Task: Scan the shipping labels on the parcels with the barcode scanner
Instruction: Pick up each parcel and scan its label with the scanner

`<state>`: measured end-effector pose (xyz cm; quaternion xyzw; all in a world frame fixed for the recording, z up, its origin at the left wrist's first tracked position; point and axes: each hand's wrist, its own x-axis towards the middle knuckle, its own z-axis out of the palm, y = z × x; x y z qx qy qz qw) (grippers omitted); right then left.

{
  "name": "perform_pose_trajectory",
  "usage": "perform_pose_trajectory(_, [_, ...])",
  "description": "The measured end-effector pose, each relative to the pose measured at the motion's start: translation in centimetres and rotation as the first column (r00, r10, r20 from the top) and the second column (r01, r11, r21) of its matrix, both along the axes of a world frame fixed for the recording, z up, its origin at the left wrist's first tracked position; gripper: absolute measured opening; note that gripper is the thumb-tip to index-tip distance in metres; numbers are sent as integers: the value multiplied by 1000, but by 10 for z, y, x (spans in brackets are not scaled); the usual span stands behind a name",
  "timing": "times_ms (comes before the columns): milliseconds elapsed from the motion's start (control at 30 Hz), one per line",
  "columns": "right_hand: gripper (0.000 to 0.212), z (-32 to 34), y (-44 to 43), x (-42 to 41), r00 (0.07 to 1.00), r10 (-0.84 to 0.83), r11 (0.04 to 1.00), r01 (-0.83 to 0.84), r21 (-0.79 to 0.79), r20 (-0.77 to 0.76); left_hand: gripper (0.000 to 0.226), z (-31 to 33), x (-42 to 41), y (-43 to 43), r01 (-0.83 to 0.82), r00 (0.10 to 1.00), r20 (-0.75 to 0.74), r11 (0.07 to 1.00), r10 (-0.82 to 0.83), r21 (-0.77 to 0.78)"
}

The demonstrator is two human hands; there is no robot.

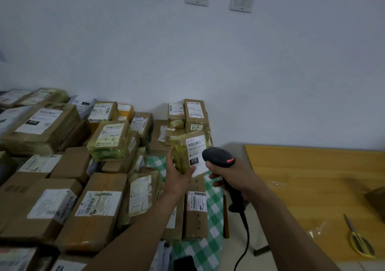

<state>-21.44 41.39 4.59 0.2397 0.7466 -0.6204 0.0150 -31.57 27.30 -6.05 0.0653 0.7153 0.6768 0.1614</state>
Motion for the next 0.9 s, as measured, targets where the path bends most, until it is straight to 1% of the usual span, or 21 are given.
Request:
perform_pose_trajectory(300, [24,-3,4,-1,1000,25,999,-26,22,18,97,-10,-3,2,-54,998,-11,998,54,-12])
perform_pose_trajectory(600, [26,-4,8,-1,998,58,998,-59,17,10,97,-16,-7,-2,-62,997,40,998,62,6])
perform_pose_trajectory(700, [34,-8,11,0,999,49,999,-49,4,-5,95,-16,-5,-7,-18,997,81,1000,19,-13])
perform_pose_trajectory(767, [34,-17,13,1,1000,18,1000,-18,-1,-8,93,-23,-1,-15,33,994,105,999,-29,-36])
perform_pose_trajectory(833, [37,-33,16,3,1000,-9,1000,9,-4,7,87,-32,9,-24,101,985,149,990,-87,-93])
perform_pose_trajectory(900, [46,-49,13,5,999,3,999,-1,-41,44,84,-40,22,-34,135,977,185,975,-102,-177])
